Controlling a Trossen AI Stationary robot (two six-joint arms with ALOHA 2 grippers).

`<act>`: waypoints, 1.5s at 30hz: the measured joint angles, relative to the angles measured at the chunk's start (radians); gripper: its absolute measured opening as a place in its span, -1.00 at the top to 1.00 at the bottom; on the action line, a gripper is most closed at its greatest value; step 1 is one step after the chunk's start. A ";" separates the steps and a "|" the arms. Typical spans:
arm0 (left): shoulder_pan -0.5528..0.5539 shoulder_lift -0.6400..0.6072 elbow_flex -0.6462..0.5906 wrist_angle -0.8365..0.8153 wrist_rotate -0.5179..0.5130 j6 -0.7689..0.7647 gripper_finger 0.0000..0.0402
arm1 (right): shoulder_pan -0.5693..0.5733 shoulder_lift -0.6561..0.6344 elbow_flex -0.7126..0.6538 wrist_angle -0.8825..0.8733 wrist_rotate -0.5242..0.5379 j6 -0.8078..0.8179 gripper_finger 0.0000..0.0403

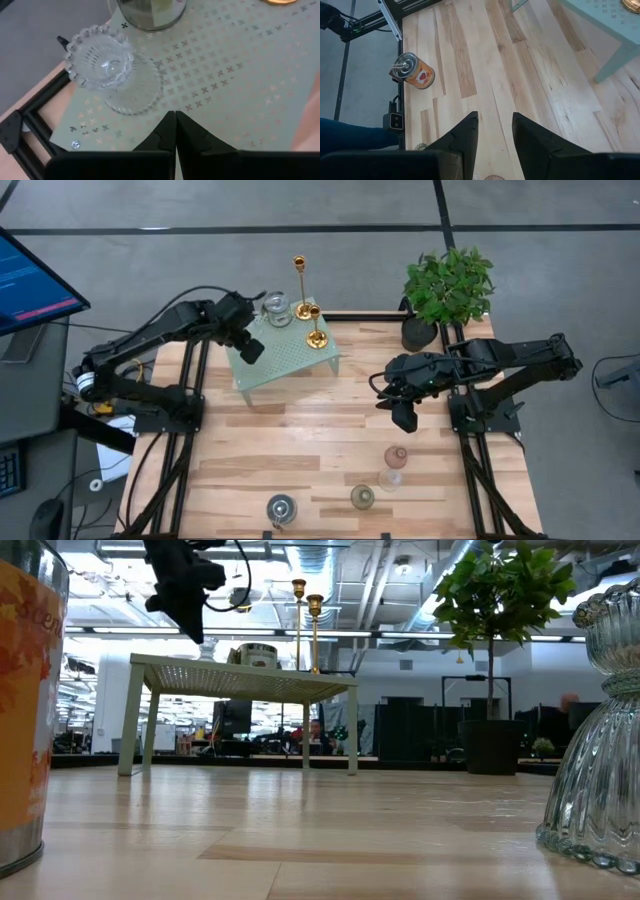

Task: Pick & Place candle stick holders
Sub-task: Put the left transparent candle holder on the shelf, then put the orange scented candle on the shelf

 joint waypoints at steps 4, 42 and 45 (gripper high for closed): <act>0.028 0.005 0.000 0.018 -0.001 0.024 0.99 | 0.000 0.000 0.000 0.000 0.000 0.000 0.45; 0.110 -0.011 0.001 0.148 -0.073 0.089 0.98 | 0.000 0.000 0.000 0.000 -0.004 -0.016 0.45; 0.099 -0.032 0.031 0.157 -0.056 0.077 0.97 | 0.000 0.000 0.000 0.000 -0.036 -0.016 0.45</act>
